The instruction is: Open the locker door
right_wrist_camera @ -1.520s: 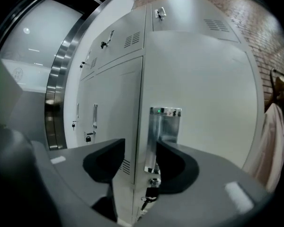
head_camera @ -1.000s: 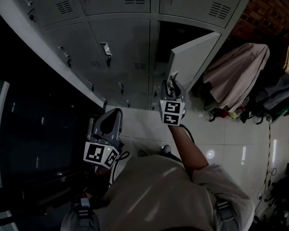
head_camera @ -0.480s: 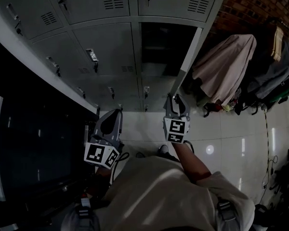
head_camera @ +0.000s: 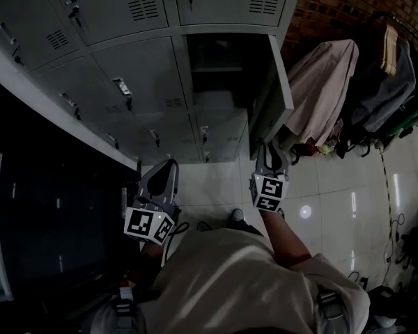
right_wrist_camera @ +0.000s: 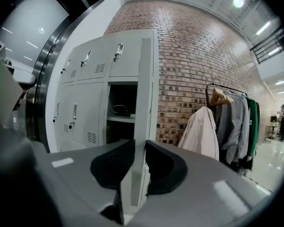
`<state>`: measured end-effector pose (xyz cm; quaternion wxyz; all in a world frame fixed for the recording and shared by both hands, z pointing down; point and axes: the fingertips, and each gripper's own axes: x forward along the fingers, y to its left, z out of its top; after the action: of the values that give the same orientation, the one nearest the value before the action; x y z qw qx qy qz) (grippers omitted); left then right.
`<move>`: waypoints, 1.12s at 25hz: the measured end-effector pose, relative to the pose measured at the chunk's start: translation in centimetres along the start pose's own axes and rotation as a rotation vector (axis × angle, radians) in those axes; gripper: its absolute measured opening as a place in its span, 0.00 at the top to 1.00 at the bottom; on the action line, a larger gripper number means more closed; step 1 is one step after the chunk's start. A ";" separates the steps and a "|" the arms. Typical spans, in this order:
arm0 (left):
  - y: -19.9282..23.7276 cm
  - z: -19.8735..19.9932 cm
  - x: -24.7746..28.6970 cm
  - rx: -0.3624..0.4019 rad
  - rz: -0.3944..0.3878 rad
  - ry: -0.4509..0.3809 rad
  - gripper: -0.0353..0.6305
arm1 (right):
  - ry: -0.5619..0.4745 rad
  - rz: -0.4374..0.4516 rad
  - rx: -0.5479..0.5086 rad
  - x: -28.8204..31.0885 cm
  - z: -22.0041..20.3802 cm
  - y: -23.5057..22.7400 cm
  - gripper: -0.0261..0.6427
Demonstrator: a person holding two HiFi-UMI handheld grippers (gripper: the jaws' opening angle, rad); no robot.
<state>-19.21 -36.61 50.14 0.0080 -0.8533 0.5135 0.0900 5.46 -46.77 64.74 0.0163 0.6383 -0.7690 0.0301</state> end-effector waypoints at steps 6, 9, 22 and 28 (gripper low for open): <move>0.0 0.3 -0.1 -0.001 0.016 -0.005 0.90 | 0.007 -0.027 0.023 -0.4 0.0 -2.2 0.86; 0.3 0.6 -0.4 0.001 0.038 -0.016 0.90 | 0.009 -0.026 0.026 -0.6 0.0 -2.6 0.86; 1.8 0.4 -1.1 0.003 0.105 -0.012 0.92 | -0.195 0.115 0.065 -6.8 9.5 1.4 0.96; 2.0 0.9 -2.5 -0.004 0.108 -0.020 0.94 | -0.222 0.214 0.067 -7.7 12.0 4.6 0.96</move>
<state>-22.18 -35.28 49.83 0.0064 -0.8233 0.5586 0.0999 2.54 -39.20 52.17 -0.0934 0.5525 -0.8282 -0.0131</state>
